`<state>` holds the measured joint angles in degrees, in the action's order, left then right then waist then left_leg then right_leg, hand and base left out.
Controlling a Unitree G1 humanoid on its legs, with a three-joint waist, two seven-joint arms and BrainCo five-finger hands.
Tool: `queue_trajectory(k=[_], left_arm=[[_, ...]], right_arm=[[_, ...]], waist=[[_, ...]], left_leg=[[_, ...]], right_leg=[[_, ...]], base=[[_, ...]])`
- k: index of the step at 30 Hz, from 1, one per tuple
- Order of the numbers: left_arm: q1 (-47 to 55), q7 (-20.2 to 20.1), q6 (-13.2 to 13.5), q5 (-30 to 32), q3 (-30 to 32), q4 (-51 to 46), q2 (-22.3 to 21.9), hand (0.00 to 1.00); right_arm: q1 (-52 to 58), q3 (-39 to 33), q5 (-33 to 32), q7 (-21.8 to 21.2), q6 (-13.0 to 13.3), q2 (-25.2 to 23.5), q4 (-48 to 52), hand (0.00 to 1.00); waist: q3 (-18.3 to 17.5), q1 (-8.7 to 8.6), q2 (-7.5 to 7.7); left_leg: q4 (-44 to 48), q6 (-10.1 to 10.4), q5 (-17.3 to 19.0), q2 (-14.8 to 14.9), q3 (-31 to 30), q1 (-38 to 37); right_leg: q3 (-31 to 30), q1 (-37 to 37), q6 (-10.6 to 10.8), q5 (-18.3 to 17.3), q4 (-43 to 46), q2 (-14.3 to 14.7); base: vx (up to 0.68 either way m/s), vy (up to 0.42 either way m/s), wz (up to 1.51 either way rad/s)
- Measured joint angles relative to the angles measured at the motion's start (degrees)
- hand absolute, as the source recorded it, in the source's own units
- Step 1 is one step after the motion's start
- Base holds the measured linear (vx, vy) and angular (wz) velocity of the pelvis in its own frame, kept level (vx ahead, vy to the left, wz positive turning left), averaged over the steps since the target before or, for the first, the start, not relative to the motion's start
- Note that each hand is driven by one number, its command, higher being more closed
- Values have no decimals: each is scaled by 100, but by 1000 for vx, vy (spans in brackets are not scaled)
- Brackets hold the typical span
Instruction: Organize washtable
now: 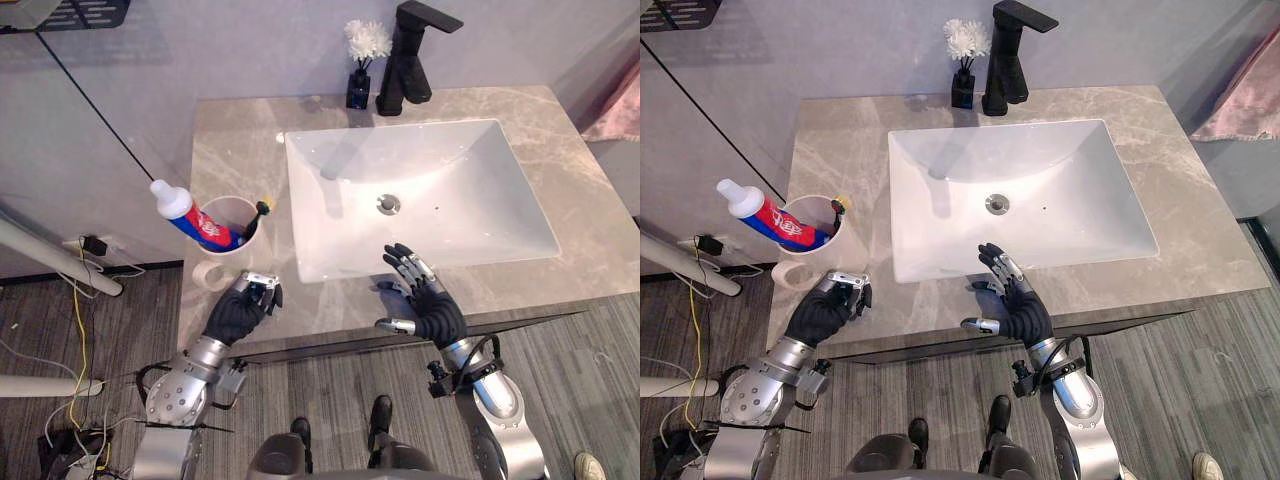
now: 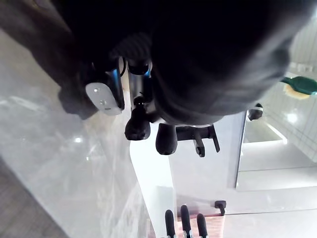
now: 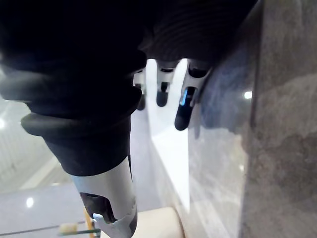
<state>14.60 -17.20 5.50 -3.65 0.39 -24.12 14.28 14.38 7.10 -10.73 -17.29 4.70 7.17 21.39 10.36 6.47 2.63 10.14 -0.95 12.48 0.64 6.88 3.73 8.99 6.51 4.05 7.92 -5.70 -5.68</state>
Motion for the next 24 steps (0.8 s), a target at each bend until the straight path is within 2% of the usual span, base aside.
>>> queue_trajectory(k=[6,12,18,24], left_arm=[[-345,138,-10,50,81,216,0,100],[-460,251,-6,-26,535,402,-4,100],[-530,274,2,-39,909,460,-3,100],[-740,366,16,-41,1029,671,28,100]], right_arm=[[-25,-25,0,-30,-5,-3,38,0],[-23,-82,-2,-38,-14,-2,38,0],[-23,-125,-5,-49,8,-3,85,0],[-23,-180,-5,-50,19,-4,82,0]], waist=[[4,23,-4],[14,-78,-14],[20,-84,-25],[24,-84,-31]], left_leg=[[2,5,3,32,102,49],[6,6,4,40,107,64],[23,6,4,48,110,144],[21,6,4,44,106,146]], right_leg=[[-104,102,-38,49,0,44],[-112,114,-38,49,0,52],[-115,192,-39,49,0,59],[-108,189,-39,49,0,54]], base=[[-3,-15,-9],[0,0,0],[0,0,0],[0,0,0]])
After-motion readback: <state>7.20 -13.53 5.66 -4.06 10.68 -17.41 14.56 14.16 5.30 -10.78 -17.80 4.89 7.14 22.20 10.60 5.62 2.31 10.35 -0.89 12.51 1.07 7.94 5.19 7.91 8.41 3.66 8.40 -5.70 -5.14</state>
